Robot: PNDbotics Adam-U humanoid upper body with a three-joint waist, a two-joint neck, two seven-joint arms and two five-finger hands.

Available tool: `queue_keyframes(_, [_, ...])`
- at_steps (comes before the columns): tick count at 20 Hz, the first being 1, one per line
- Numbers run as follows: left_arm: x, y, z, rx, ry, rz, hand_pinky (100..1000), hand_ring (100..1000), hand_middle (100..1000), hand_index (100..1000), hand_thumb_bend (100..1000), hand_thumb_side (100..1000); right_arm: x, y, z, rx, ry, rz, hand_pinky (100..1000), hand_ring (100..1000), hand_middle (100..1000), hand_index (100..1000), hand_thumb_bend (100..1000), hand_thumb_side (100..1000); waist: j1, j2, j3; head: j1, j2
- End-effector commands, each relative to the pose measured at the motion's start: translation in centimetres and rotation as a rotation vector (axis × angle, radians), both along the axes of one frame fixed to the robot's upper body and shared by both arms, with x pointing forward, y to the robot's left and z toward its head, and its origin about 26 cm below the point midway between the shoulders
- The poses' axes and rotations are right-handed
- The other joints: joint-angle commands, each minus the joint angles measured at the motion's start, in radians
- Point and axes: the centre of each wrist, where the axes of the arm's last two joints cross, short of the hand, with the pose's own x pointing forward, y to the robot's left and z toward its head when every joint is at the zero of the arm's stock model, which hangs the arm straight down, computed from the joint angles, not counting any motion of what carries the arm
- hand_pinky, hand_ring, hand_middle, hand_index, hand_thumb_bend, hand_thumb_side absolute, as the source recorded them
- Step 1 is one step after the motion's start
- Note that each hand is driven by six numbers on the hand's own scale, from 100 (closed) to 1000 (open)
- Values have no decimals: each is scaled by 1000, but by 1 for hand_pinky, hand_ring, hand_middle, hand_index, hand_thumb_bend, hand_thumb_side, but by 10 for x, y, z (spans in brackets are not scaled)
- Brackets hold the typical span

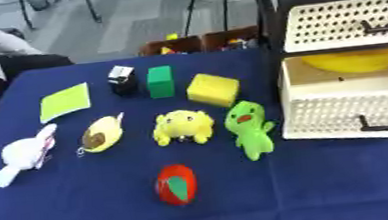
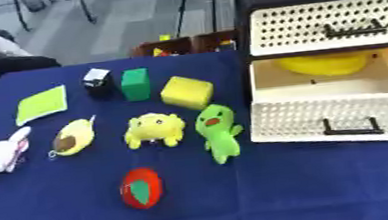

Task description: Pick up objects from table and place into drawer.

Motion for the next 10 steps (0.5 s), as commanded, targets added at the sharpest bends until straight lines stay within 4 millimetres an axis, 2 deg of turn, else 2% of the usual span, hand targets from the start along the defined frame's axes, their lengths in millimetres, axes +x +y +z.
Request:
queue_keyframes(1, [4, 20, 20, 159, 183, 79, 805, 932, 961, 1000, 373, 951, -4, 0, 7, 13, -60, 42, 485, 674, 658, 879, 100, 802, -1, -25, -4, 12, 11])
queue_keyframes(5, [17, 37, 31, 249, 363, 109, 846, 939, 964, 1000, 459, 963, -4, 0, 6, 25, -58, 52, 483, 671, 649, 876, 100, 802, 2, -35, -13, 65, 19])
queue_keyframes(7, [24, 42, 34, 269, 422, 100, 864, 951, 970, 1000, 546, 964, -4, 0, 5, 27, -55, 55, 482, 670, 644, 875, 100, 800, 4, -39, -14, 95, 25])
queue_keyframes(8, [27, 44, 35, 272, 448, 93, 871, 954, 970, 1000, 615, 958, -4, 0, 4, 29, -54, 56, 481, 668, 643, 874, 100, 797, 4, -40, -14, 105, 27])
queue_keyframes(10, [34, 47, 36, 276, 496, 76, 878, 958, 969, 1000, 688, 950, -3, 1, 3, 38, -51, 58, 479, 667, 640, 872, 100, 791, 4, -42, -15, 114, 27])
